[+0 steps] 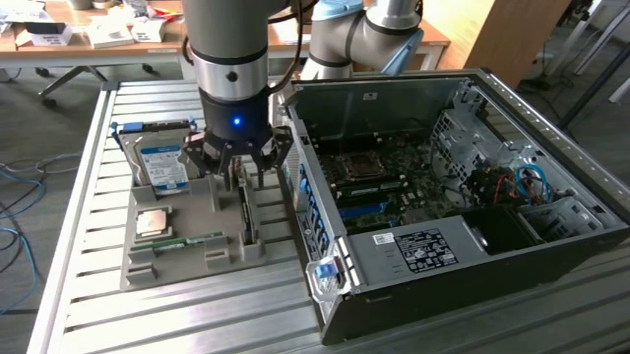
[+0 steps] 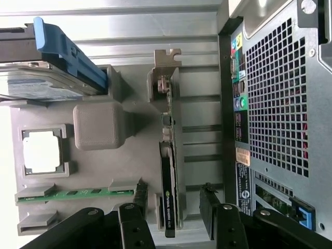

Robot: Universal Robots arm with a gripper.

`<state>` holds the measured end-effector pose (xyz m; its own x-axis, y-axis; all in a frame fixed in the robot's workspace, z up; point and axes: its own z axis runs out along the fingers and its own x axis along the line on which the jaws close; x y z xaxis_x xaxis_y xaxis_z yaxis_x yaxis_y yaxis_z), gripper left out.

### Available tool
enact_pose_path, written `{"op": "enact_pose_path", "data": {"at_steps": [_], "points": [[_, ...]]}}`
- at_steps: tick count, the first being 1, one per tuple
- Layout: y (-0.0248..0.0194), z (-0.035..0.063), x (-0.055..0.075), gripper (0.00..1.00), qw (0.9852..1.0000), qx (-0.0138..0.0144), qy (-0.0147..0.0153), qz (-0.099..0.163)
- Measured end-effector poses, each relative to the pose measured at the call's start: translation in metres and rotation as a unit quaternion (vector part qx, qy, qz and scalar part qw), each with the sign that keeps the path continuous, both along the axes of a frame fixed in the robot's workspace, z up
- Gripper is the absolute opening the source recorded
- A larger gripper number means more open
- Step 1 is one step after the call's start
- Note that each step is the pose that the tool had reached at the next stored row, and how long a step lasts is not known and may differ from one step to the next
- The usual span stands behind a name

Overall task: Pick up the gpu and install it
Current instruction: 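Pick up the gpu and move the gpu toward the slot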

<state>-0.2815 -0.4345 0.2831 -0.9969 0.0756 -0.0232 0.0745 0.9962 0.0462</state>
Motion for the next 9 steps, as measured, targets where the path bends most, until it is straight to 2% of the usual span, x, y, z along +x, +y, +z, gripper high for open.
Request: {"op": "enact_pose_path", "data": {"at_steps": [9], "points": [[-0.0007,-0.0135,0.000,0.53,1.0000,0.0000,0.0000,0.000]]}}
